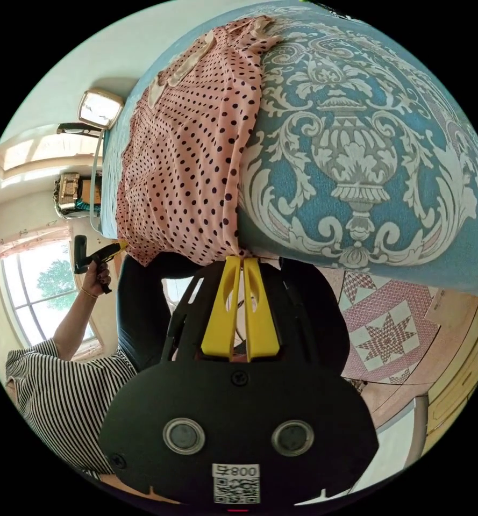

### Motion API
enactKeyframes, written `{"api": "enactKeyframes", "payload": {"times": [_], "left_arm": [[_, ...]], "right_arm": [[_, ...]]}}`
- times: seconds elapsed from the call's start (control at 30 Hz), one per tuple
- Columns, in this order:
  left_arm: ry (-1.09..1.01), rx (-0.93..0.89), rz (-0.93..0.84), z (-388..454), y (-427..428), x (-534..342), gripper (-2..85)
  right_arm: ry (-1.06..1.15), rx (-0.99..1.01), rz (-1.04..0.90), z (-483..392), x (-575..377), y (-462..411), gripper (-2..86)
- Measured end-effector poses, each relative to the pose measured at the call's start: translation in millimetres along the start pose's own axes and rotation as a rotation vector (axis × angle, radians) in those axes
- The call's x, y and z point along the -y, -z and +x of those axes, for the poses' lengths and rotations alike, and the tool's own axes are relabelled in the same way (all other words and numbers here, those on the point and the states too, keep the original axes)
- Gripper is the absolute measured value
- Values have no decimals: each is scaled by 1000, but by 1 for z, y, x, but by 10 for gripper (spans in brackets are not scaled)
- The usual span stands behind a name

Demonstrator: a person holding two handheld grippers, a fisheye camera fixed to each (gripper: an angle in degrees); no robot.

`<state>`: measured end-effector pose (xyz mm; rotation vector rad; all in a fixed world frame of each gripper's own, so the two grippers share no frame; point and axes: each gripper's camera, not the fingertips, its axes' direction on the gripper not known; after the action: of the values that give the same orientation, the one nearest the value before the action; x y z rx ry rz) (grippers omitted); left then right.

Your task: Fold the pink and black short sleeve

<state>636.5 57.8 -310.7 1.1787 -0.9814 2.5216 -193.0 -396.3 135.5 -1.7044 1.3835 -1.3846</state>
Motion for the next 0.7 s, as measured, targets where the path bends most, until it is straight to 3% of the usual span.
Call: {"api": "enactKeyframes", "payload": {"times": [0.27, 0.47, 0.7], "left_arm": [[26, 36, 27, 15, 17, -10, 6], [70, 113, 55, 39, 27, -7, 5], [112, 155, 82, 72, 49, -11, 5]], "right_arm": [[51, -38, 55, -1, -22, 69, 4], [-13, -46, -38, 14, -2, 49, 3], [-77, 2, 6, 26, -3, 64, 2]]}}
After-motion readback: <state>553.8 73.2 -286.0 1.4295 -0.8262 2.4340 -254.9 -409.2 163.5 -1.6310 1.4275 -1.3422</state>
